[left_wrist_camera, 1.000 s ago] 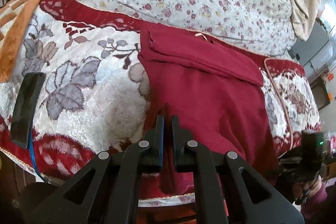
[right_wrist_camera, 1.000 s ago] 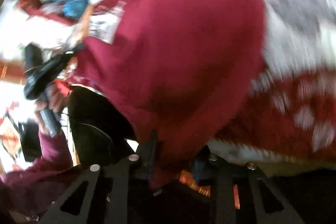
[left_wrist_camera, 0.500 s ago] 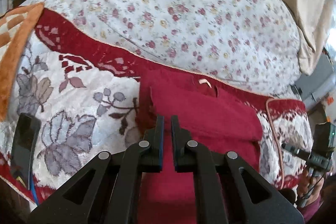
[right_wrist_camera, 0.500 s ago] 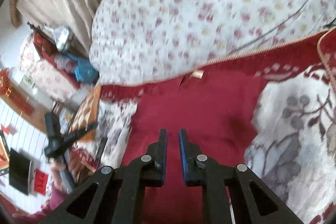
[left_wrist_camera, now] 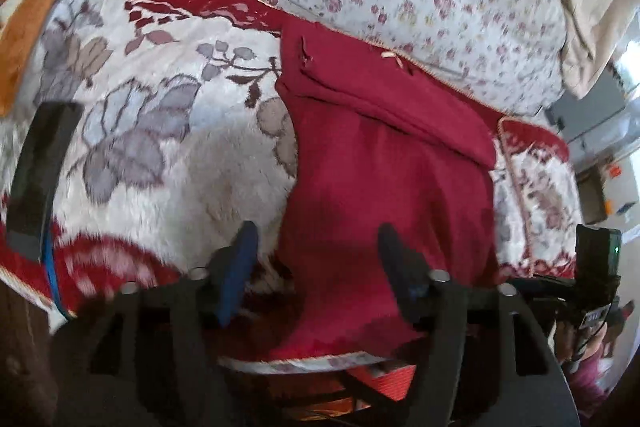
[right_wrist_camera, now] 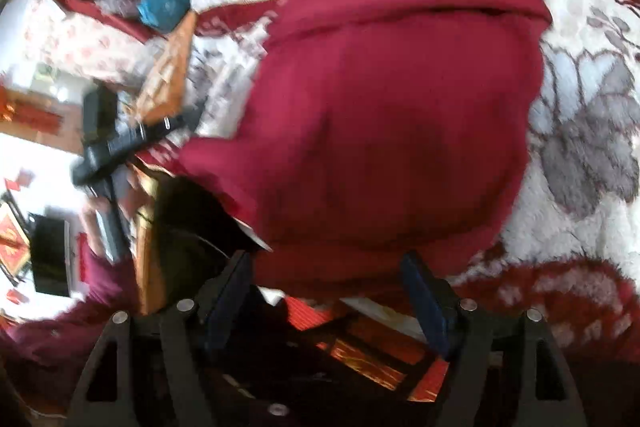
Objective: Fold small clothes
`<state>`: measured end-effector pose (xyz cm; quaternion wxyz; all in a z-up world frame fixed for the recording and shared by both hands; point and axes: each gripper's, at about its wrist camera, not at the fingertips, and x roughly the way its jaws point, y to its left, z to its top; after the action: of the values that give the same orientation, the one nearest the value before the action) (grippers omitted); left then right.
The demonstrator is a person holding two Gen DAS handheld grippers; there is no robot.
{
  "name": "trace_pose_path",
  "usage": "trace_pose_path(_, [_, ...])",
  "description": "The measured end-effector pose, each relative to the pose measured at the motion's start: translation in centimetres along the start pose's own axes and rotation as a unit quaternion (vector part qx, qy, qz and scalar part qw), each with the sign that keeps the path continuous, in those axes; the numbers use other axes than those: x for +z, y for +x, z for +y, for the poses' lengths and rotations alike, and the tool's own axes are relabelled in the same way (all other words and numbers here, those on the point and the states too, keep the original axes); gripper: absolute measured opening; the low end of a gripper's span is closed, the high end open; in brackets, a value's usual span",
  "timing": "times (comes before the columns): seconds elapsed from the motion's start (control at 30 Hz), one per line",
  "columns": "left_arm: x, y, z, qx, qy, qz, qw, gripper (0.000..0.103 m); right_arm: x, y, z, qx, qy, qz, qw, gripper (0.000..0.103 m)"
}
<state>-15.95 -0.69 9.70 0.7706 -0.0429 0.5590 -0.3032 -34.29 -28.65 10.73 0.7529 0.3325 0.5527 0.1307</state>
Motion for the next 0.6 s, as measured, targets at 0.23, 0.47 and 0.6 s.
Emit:
trace_pose_path(0.23, [-2.2,0.6,-0.7,0.018,0.036,0.018,0.9990,0.064,0.2,0.6,2.5,-0.038,-0.003,0.006,0.999,0.074])
trace_pose_path(0.47, [-3.6,2.9,-0.5,0.011,0.041,0.048,0.9980,0.064,-1.8,1.8,-1.0,-0.059,0.082,0.003,0.995,0.075])
trace_pose_path(0.6, [-4.0,3.4,-0.5,0.012,0.047,0.058,0.9972,0.064,-3.5,2.8,-2.7,-0.064,0.108,0.019,0.992,0.075])
